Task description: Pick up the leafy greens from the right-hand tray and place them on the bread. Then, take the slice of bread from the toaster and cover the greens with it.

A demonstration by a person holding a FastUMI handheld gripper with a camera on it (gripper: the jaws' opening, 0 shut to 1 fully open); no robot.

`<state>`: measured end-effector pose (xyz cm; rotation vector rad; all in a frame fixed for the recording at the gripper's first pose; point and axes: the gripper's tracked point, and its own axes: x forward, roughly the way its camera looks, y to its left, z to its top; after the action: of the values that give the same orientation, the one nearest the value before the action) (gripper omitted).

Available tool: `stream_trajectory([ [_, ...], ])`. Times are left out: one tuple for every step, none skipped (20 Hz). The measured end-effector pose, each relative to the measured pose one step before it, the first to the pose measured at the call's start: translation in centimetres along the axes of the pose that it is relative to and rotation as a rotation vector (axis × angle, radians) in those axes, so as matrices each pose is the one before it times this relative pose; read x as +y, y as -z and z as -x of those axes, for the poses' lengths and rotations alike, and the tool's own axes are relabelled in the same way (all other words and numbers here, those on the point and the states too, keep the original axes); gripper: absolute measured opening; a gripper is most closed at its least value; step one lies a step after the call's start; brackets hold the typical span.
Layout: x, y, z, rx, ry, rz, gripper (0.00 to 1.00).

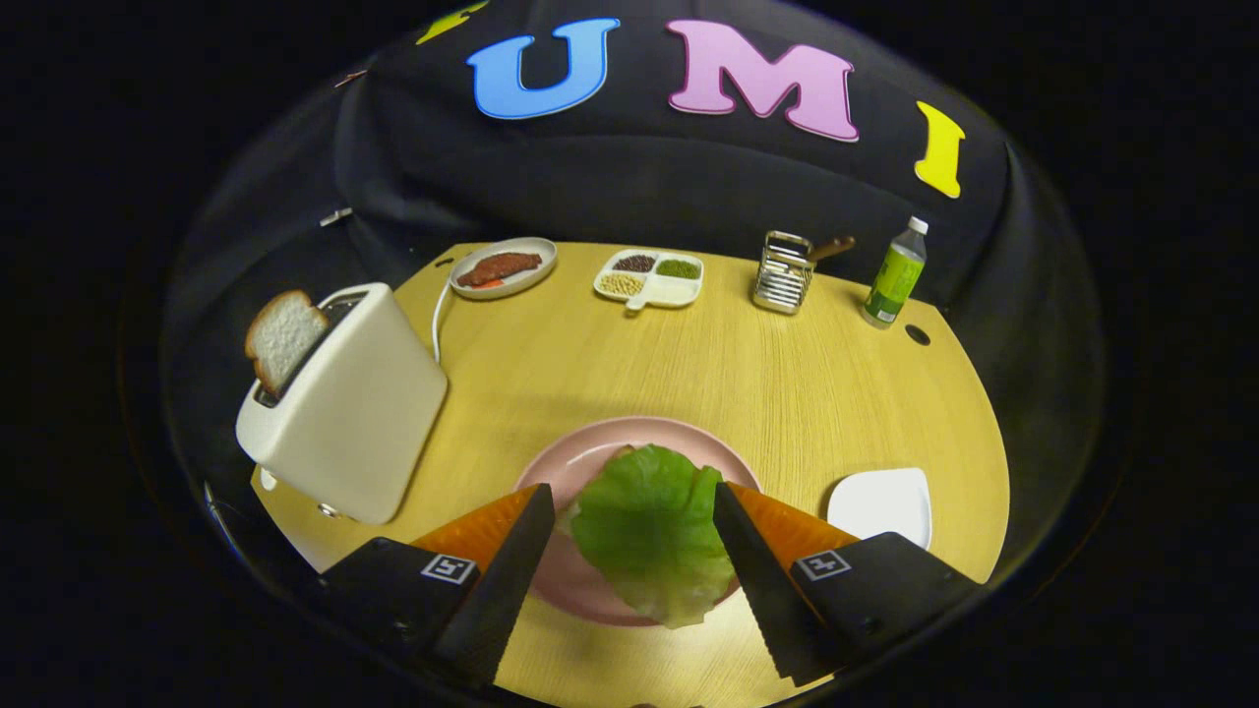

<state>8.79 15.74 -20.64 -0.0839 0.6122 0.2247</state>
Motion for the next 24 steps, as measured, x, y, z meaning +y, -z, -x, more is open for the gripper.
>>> stream_trajectory([
  [0.977,-1.096,0.677,-0.02623,-0.01371,0.00776,1.00],
  [1.294,-0.994,0.573,-0.02467,-0.02230,0.01092,1.00],
  [1.267,-1.045,0.476,-0.02378,-0.02163,0.01556,1.00],
  [1.219,-0.931,0.483,-0.02241,-0.01978,0.01622,1.00],
  [1.314,-1.011,0.318,-0.01977,-0.02303,0.01334,1.00],
  [1.445,-0.962,0.303,-0.01704,-0.02593,0.01073,1.00],
  [1.383,-0.942,0.207,-0.01626,-0.02478,0.00601,1.00],
  [1.338,-0.808,0.210,-0.01408,-0.02412,0.00538,1.00],
  [1.177,-0.801,0.082,-0.01042,-0.02309,0.00702,1.00],
  [0.984,-0.673,0.036,-0.01026,-0.01835,0.00974,1.00],
  [0.902,-0.620,-0.068,-0.00671,-0.01341,0.02051,1.00],
  [0.702,-0.579,-0.065,-0.00353,-0.00617,0.02885,1.00],
  [0.848,-0.652,-0.121,-0.00810,-0.01078,0.02275,1.00],
  [1.107,-0.525,-0.154,-0.00985,-0.01790,0.01619,1.00],
  [1.122,-0.604,-0.196,-0.00744,-0.01992,0.00580,1.00],
  [0.983,-0.469,-0.261,-0.00655,-0.02244,-0.00069,1.00],
  [1.117,-0.622,-0.290,-0.00489,-0.02109,0.00227,1.00],
  [1.113,-0.557,-0.329,-0.00142,-0.01786,0.00608,1.00],
  [1.092,-0.467,-0.289,-0.00250,-0.01804,0.01168,1.00],
  [0.912,-0.080,-0.605,0.00066,-0.01783,0.01210,1.00],
  [1.043,-0.233,-0.571,0.00217,-0.01918,0.00879,1.00],
  [1.019,-0.058,-0.502,0.00208,-0.02007,0.00813,1.00],
  [0.756,0.156,-0.543,0.00645,-0.01072,0.01495,1.00],
  [0.404,0.006,-0.688,0.00519,-0.00474,0.01564,1.00],
])
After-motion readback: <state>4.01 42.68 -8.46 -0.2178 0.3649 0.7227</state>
